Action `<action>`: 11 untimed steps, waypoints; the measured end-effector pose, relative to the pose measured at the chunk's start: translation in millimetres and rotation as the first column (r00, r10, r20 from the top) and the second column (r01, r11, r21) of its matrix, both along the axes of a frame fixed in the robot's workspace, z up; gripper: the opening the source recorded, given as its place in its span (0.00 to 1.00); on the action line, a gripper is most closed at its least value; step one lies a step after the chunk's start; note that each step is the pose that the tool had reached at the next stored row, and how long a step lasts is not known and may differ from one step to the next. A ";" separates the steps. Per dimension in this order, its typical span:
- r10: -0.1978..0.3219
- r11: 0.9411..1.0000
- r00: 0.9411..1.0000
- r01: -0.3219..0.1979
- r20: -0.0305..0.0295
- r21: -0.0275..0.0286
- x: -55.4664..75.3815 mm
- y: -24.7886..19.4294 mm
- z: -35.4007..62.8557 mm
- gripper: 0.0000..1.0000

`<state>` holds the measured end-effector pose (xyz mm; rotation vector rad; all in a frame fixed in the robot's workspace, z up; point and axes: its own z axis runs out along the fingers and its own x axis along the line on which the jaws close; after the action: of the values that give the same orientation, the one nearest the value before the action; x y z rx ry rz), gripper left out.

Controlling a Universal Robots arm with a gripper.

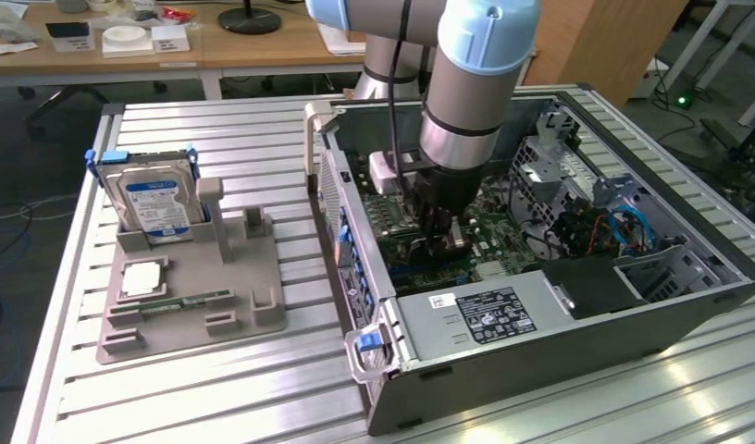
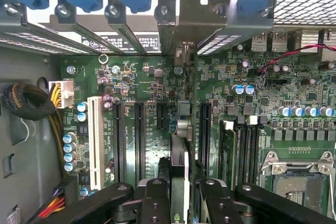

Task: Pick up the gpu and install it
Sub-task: 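Insert the gpu into the slot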

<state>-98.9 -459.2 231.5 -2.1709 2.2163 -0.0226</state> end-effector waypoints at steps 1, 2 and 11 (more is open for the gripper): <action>0.000 1.000 1.000 0.000 0.000 0.000 0.0 0.0 -0.4 0.27; 0.000 1.000 1.000 0.000 0.000 0.000 0.0 0.0 -0.7 0.27; 0.000 1.000 1.000 0.000 0.000 0.000 -0.1 0.0 -1.4 0.27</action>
<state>-98.9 -459.2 230.2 -2.1708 2.2163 -0.0225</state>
